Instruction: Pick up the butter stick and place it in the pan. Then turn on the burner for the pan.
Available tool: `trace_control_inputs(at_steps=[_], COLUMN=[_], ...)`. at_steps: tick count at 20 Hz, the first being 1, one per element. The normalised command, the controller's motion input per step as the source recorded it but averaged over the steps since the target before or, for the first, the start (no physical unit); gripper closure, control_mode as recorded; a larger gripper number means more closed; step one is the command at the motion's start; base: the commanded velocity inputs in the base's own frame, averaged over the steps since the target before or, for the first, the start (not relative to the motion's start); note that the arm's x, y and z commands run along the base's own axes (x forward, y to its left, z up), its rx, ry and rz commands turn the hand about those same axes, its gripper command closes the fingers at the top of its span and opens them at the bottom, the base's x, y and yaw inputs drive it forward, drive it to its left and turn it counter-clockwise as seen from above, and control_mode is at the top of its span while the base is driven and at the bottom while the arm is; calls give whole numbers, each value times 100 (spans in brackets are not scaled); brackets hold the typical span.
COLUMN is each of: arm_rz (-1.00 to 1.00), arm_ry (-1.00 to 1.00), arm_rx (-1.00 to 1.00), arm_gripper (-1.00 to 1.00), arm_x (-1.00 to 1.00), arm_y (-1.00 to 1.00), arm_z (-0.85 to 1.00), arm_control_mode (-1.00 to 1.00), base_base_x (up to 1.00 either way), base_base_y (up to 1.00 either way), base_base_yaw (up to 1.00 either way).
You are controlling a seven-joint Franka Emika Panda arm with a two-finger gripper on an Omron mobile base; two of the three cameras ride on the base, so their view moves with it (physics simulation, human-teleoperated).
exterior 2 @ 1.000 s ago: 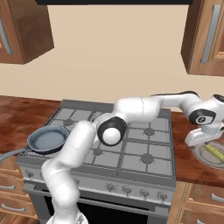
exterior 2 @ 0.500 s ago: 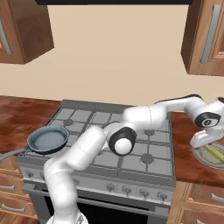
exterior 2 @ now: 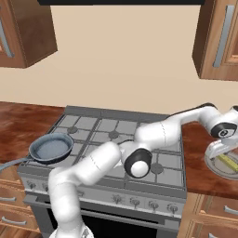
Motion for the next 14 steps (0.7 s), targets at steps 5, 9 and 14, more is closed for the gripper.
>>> trace_control_inputs(at_steps=[5,9,14], arm_rz=[0,0,0], arm_ry=[0,1,1], arm_rx=[0,0,0], arm_gripper=[-100,-100,-100], arm_x=[14,9,12], arm_y=[-10,-19,-20], arm_z=[-16,-3,0], arm_control_mode=[-100,-100,-100], base_base_x=[0,0,0], base_base_y=[0,0,0], base_base_yaw=[0,0,0])
